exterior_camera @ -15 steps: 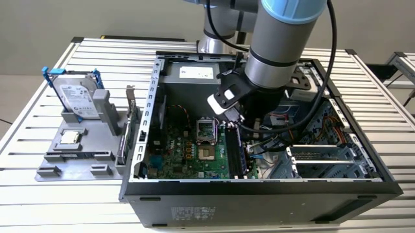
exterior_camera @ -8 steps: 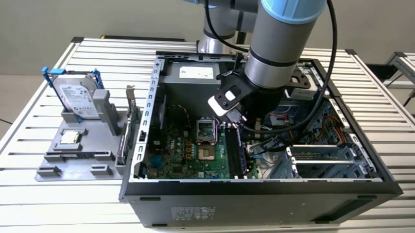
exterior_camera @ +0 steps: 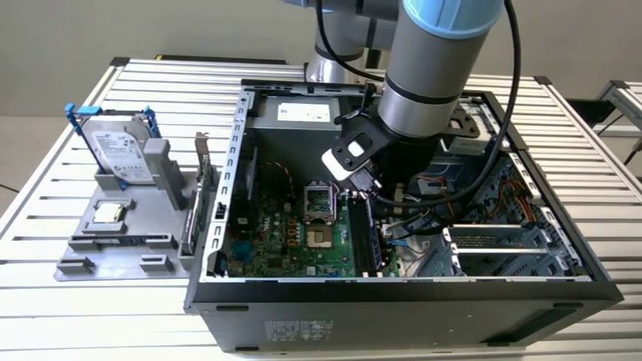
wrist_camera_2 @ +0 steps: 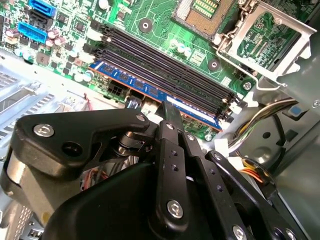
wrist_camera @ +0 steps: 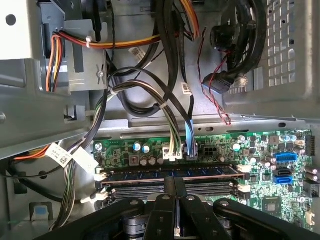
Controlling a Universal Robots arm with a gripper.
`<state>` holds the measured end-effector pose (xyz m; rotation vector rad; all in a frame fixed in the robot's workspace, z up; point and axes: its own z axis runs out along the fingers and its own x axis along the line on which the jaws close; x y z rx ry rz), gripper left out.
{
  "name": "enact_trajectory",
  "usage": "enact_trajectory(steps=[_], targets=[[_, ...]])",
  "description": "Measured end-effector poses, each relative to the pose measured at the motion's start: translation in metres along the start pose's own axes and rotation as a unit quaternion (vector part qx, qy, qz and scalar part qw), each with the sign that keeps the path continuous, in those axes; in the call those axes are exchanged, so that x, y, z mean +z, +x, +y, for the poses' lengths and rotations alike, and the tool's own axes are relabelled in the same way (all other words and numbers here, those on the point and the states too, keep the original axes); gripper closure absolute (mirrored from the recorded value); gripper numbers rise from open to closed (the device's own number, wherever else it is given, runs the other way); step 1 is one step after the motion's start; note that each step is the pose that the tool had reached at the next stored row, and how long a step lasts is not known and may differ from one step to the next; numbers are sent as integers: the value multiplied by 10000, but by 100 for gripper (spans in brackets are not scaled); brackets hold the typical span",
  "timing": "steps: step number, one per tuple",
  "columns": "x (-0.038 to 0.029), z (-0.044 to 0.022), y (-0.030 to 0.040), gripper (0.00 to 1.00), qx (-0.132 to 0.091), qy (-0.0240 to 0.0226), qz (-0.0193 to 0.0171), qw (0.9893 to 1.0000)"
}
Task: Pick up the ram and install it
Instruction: 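Press down the ram until it locks into place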
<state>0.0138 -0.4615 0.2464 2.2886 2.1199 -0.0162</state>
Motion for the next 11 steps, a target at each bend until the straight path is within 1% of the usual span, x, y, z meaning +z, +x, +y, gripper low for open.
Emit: enact_trajectory(steps=[5,11], targets=[[22,0,14,100,-29,-1,1,10000],[75,-1,27,100,-71,-2,1,10000]])
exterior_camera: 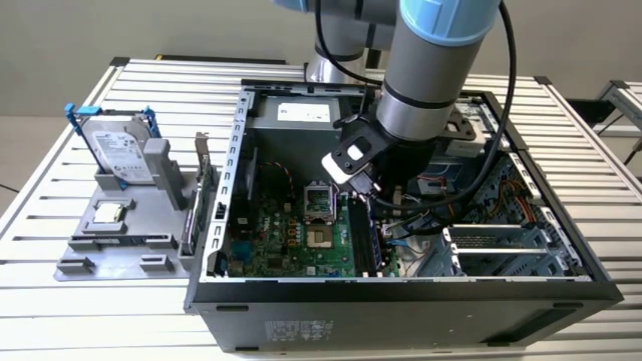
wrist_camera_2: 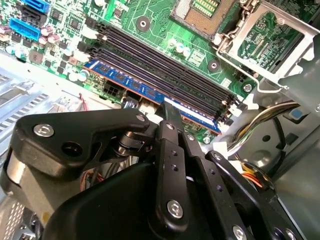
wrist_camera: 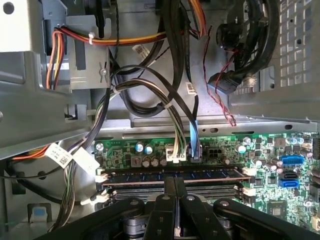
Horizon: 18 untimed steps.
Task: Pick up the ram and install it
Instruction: 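Press down the ram until it locks into place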
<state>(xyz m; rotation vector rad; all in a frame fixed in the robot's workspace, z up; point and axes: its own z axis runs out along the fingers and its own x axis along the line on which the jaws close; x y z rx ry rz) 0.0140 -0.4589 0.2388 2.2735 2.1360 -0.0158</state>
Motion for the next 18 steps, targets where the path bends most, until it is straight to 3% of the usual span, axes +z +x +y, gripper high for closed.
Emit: enact_trajectory(steps=[18], targets=[[141,-2,14,100,-110,-2,0,9999]])
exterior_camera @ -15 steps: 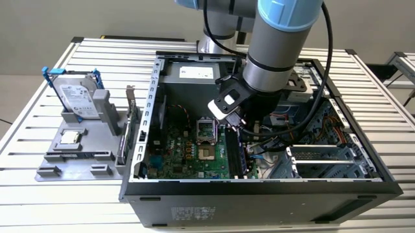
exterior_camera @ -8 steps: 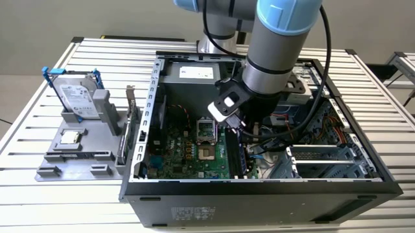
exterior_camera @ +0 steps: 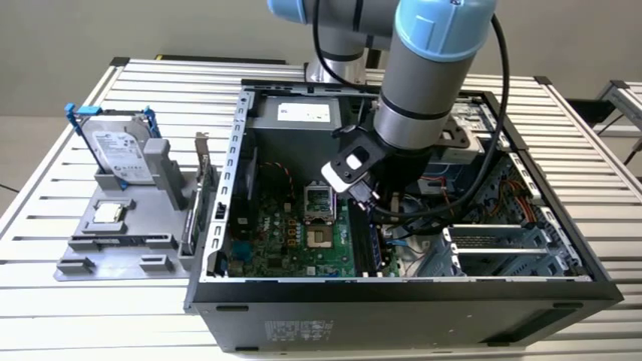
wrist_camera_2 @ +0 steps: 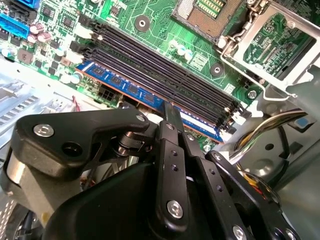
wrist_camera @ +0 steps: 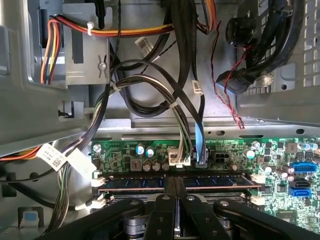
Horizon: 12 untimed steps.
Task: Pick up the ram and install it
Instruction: 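Press down the ram until it locks into place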
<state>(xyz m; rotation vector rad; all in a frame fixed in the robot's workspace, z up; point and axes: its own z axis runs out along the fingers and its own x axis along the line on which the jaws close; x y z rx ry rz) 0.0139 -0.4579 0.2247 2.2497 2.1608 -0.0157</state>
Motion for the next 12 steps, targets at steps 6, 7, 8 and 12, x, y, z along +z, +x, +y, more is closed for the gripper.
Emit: enact_trajectory(steps=[6,7,8,12], targets=[[42,0,3,100,-20,-1,1,10000],[46,-1,3,100,-22,0,-1,10000],[51,-1,3,100,-25,0,-3,10000],[70,-1,6,100,-37,0,-3,10000]])
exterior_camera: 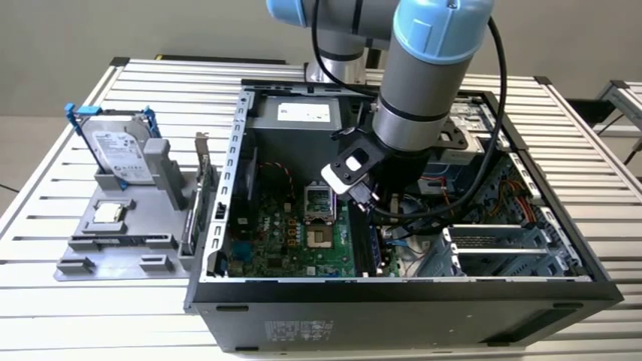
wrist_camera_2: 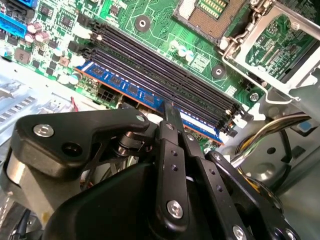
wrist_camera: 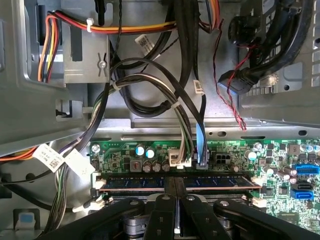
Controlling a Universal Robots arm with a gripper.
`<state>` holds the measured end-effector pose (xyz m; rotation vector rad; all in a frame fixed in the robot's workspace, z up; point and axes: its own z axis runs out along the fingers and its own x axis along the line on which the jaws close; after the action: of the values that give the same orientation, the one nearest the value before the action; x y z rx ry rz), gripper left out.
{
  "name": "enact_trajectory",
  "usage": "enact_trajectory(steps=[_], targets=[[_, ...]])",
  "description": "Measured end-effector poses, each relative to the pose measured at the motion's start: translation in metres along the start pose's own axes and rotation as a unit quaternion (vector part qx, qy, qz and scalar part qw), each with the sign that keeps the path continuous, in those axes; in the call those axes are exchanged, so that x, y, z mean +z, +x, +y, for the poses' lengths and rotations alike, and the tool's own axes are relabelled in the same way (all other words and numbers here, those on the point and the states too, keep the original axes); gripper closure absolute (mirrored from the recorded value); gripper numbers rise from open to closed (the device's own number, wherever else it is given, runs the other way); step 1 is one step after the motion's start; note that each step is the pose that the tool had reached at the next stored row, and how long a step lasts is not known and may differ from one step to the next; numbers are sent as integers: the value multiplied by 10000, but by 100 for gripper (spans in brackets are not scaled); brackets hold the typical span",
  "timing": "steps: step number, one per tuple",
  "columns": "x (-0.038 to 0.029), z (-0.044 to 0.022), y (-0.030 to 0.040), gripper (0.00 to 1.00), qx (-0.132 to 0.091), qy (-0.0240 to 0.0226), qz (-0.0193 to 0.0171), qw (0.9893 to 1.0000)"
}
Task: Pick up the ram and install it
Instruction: 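Press down the ram until it locks into place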
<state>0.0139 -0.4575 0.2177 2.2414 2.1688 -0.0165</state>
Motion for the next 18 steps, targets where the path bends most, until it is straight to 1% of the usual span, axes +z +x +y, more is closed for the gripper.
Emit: enact_trajectory(steps=[7,10,14,16,18], targets=[[3,0,1,100,-1,-1,3,10000],[-9,0,1,100,-1,-1,4,10000],[-47,1,4,100,-1,-4,18,10000],[-88,1,-1,100,-1,-1,4,10000],[-123,1,-1,100,-1,-1,5,10000]])
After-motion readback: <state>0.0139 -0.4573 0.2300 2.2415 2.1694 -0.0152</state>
